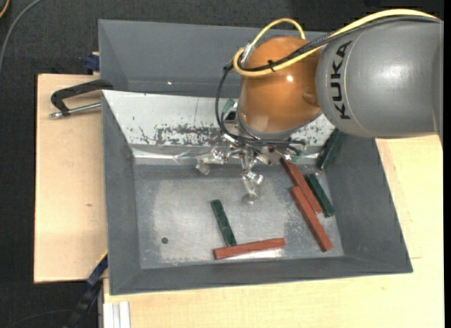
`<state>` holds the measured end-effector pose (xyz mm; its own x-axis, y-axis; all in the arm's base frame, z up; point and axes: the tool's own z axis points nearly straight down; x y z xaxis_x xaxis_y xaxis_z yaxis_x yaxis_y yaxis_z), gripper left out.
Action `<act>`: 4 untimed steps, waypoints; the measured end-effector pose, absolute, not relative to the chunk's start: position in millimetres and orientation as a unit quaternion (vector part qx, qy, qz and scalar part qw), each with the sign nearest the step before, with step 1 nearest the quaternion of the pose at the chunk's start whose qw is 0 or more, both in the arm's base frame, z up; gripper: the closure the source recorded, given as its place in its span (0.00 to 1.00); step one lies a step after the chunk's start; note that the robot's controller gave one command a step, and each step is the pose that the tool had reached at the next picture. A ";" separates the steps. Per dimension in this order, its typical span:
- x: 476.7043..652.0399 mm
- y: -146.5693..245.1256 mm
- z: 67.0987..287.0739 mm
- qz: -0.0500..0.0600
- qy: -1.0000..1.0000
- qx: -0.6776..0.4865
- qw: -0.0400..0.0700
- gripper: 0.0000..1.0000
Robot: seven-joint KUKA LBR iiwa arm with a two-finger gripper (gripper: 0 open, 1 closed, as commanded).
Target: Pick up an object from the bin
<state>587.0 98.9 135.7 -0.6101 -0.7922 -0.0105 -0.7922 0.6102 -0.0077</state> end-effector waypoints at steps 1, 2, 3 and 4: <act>521.5 117.2 135.2 0.002 0.878 -0.479 -0.001 0.00; 561.2 139.6 71.3 0.000 0.793 -0.609 0.003 0.00; 561.4 140.0 71.6 0.001 0.793 -0.609 0.003 1.00; 547.1 106.9 71.0 0.000 0.660 -0.751 0.001 1.00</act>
Offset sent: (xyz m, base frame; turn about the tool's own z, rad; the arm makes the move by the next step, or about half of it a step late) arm -0.0635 0.0155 -0.0014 -0.0816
